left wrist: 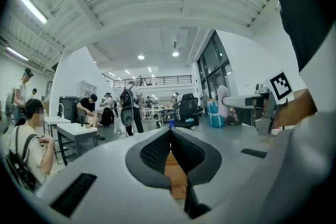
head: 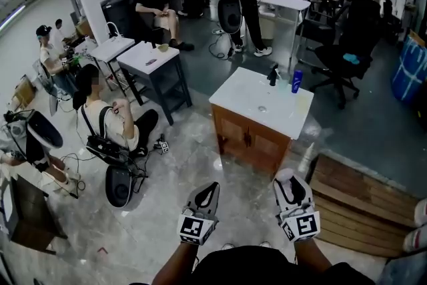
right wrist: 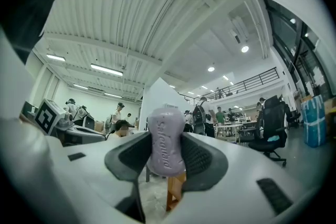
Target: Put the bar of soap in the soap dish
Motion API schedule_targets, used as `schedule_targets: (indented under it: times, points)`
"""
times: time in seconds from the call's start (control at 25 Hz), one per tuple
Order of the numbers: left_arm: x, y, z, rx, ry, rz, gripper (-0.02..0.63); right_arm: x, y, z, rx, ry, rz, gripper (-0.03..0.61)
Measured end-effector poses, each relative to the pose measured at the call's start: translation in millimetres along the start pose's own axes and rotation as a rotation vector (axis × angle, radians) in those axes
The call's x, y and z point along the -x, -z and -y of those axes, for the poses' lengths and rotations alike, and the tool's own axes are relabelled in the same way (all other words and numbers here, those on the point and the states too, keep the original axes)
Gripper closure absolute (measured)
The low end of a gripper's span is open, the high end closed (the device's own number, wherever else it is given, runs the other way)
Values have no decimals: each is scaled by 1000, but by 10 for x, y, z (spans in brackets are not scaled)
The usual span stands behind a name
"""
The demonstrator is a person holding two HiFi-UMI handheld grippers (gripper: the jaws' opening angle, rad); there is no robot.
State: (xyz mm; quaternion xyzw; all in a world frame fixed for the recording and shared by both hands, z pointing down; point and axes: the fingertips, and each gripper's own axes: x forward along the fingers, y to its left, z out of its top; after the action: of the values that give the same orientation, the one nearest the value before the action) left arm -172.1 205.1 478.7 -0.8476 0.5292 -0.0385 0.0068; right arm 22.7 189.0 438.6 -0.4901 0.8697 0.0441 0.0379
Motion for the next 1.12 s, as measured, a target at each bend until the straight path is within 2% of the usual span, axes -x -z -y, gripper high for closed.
schedule_targets:
  times: [0.16, 0.32, 0.44, 0.76, 0.92, 1.12]
  points:
    - [-25, -7, -17, 15, 39, 8, 594, -46, 26, -93, -18, 23, -3, 391]
    - [-127, 4, -54, 64, 67, 32, 594, -104, 67, -126, -29, 31, -2, 391]
    - [-227, 65, -70, 66, 81, 21, 594, -170, 70, -66, -22, 39, -2, 391]
    - [-835, 60, -154, 32, 123, -17, 594, -595, 164, 395, -32, 74, 1, 391]
    - [-1181, 45, -228, 37, 120, -24, 594, -816, 286, 676, -104, 74, 14, 391]
    - [-1583, 70, -336, 39, 100, -36, 594, -1112, 316, 977, -62, 73, 16, 391]
